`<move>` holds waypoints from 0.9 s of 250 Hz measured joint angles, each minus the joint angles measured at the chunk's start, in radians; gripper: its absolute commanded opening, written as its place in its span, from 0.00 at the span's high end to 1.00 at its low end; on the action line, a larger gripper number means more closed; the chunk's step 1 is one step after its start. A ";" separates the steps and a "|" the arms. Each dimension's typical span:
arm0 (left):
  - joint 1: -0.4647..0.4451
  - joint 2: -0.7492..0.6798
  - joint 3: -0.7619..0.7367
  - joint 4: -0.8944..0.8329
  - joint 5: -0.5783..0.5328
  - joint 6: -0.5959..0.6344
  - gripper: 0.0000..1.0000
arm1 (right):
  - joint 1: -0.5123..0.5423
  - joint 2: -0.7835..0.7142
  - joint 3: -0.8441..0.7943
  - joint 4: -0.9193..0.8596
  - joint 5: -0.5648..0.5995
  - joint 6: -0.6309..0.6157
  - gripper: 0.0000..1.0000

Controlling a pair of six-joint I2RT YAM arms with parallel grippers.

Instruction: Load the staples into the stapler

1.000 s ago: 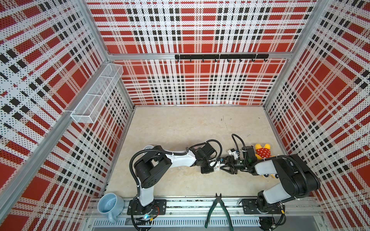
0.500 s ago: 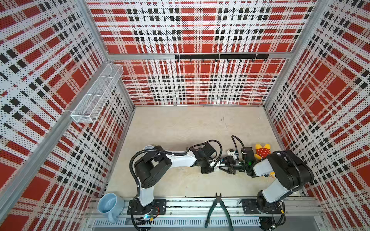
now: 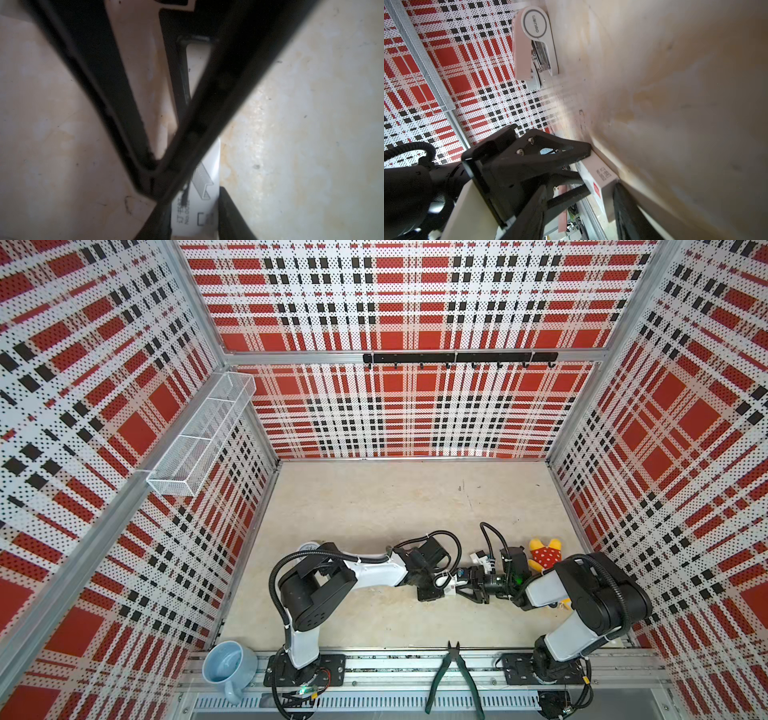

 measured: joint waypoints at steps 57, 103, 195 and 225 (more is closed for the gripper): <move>0.000 0.000 -0.002 0.003 0.004 0.000 0.64 | 0.002 -0.077 0.039 -0.182 0.010 -0.089 0.45; 0.000 0.000 -0.005 0.010 0.014 0.000 0.64 | 0.002 -0.095 0.048 -0.251 0.010 -0.116 0.45; 0.000 0.003 -0.005 0.012 0.023 -0.005 0.64 | 0.002 -0.080 0.046 -0.203 0.000 -0.099 0.48; -0.001 0.006 0.001 0.011 0.023 -0.006 0.64 | 0.005 -0.044 0.037 -0.132 -0.014 -0.069 0.49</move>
